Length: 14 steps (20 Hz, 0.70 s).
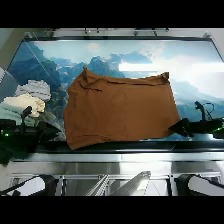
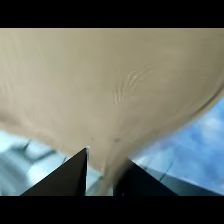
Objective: Fold the shirts.
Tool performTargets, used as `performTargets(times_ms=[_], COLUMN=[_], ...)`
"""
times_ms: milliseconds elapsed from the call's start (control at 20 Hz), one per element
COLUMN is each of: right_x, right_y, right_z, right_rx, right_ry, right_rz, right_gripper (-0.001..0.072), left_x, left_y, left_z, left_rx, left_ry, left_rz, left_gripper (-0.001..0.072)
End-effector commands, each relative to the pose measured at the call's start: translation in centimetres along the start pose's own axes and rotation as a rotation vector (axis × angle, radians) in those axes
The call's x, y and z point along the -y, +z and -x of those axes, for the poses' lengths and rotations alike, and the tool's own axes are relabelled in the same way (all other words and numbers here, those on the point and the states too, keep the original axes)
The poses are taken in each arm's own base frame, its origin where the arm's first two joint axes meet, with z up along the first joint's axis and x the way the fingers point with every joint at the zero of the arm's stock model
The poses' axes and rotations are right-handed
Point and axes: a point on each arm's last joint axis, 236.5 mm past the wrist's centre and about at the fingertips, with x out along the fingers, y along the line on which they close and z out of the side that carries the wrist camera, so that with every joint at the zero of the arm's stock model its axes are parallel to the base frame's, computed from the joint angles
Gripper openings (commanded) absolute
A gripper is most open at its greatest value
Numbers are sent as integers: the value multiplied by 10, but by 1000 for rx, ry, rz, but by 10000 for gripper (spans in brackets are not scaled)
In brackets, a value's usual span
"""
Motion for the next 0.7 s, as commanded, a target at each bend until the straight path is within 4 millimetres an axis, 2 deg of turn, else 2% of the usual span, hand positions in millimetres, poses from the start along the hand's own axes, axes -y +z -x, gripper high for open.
performTargets(times_ms=[0,200,400,450,550,650], right_x=[-10,-21,-23,-23,-23,-23], right_y=[3,3,1,1,1,1], right_z=[8,12,12,12,12,12], right_rx=[186,221,212,210,210,210], right_ry=[-59,-45,-36,-34,-34,-34], right_rz=[84,99,100,100,98,98], right_gripper=[201,200,200,200,200,200], left_x=[-16,-26,-20,-16,2,20], left_y=[-6,-13,-17,-18,-19,-25], left_z=[-8,-22,-43,-51,-67,-78], left_rx=[68,-12,-142,-172,-214,-278], left_ry=[62,18,-44,-61,-119,-163], left_rz=[-19,44,63,61,30,-15], left_gripper=[435,434,433,433,385,384])
